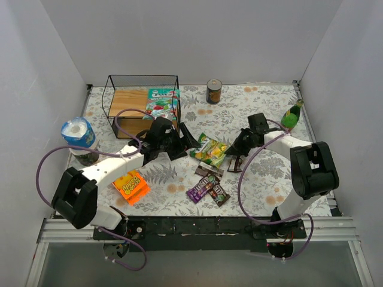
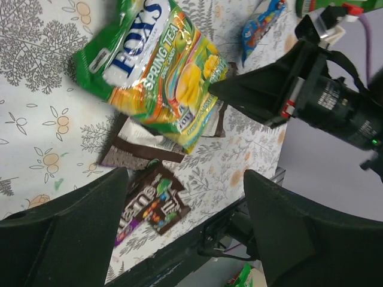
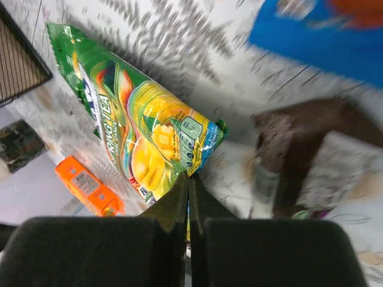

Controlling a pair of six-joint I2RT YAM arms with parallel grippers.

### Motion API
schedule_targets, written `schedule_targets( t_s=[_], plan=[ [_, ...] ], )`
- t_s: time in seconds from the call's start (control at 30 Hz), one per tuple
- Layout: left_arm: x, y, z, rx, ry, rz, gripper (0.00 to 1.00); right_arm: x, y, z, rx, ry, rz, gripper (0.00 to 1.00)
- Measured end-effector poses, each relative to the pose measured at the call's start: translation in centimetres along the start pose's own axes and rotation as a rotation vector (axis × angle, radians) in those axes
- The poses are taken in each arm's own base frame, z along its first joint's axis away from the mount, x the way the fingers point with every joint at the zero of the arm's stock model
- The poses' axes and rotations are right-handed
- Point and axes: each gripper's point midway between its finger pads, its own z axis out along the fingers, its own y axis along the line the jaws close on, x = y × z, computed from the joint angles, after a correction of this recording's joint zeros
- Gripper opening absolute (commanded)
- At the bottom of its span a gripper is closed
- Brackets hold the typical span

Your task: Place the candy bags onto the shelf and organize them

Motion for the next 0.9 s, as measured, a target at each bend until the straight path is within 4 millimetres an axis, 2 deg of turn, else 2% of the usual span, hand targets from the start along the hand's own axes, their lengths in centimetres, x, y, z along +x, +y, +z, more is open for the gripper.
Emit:
schedule_targets(
  t_s=[0.17, 0.27, 0.4, 0.57, 0.73, 0.9],
  plan=[
    [2.3, 1.9, 2.8, -0.083, 0.054, -0.028, 0.74, 3.4, 1.5, 0.0, -0.018, 0.045, 0.018, 0.01],
    [4.0, 3.1, 4.2, -0.138, 0.085, -0.061, 0.73, 5.5, 1.3, -0.3, -0.016, 0.060, 0.042, 0.01],
    [5.2, 4.0, 5.0, -0.184, 0.100, -0.089, 0.73, 5.6, 0.9, -0.2, -0.004, 0.049, 0.086, 0.01],
    [5.5, 4.7, 5.1, -0.233, 0.081, -0.109, 0.76, 5.5, 1.0, 0.4, 0.001, 0.059, 0.144, 0.04],
    [5.4, 5.5, 5.1, -0.275, 0.058, -0.148, 0.76, 6.5, 2.2, 0.6, -0.024, 0.093, 0.189, 0.06],
    [4.7, 6.0, 5.2, -0.300, 0.010, -0.170, 0.70, 7.9, 3.4, 0.5, -0.051, 0.136, 0.227, 0.06]
  ],
)
